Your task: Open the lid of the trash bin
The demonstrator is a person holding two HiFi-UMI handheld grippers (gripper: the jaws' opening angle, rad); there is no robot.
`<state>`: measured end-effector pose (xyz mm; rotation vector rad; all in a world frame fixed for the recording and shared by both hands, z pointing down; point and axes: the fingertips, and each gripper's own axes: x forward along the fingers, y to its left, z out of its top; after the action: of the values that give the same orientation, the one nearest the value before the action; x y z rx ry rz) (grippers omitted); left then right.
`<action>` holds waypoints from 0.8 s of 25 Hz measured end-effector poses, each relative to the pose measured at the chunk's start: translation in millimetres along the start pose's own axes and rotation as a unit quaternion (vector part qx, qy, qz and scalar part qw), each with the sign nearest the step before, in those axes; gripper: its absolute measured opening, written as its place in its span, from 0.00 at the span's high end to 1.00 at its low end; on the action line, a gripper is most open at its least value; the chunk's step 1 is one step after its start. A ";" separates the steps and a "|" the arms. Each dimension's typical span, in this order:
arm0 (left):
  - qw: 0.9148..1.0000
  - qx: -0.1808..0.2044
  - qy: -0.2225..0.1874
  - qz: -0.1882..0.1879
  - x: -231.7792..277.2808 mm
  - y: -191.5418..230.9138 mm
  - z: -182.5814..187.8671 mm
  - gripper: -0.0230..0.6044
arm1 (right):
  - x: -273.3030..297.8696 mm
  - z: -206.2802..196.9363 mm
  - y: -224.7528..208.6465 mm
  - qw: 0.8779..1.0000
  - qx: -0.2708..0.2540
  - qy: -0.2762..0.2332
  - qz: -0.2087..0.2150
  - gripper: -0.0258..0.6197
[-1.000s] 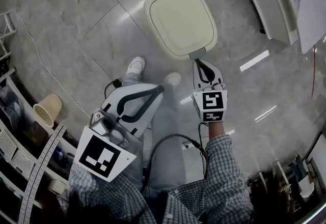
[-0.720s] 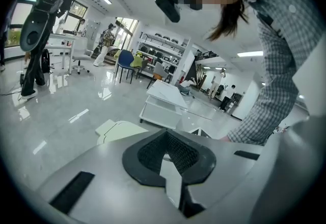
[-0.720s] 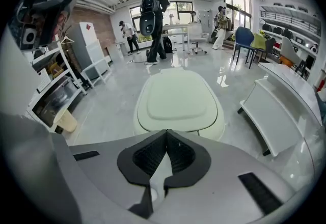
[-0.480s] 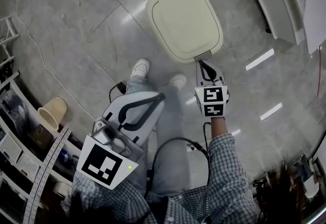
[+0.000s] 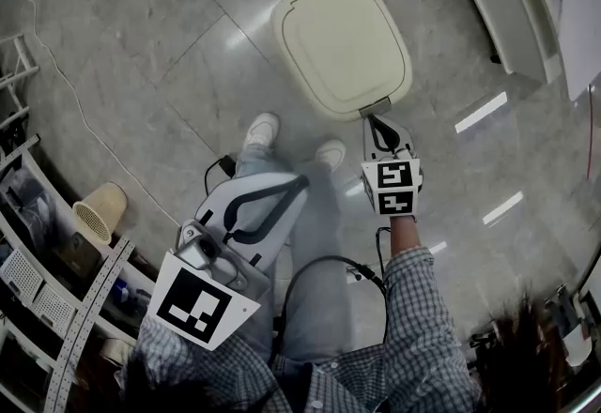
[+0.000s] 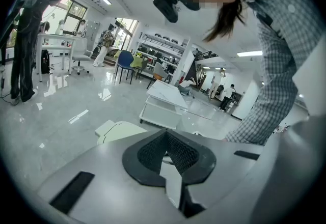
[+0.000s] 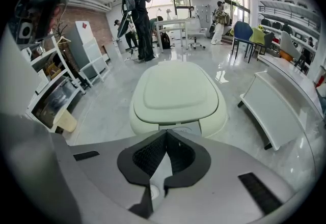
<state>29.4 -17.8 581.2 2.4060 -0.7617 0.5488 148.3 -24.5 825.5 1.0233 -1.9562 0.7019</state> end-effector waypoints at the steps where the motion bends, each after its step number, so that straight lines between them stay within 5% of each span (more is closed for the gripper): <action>1: 1.000 0.001 0.000 -0.001 0.2 -0.5 -0.1 0.96 | 0.5 -0.1 -0.1 1.000 -0.001 0.000 0.001 0.93; 20: 1.000 0.005 0.002 -0.005 -2.0 -9.9 -0.1 0.96 | -1.4 -0.4 0.2 1.000 0.001 -0.004 -0.003 0.93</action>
<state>34.0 -10.2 576.4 2.4166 -0.7456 0.5549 148.8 -23.5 824.5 1.0350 -1.9597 0.6976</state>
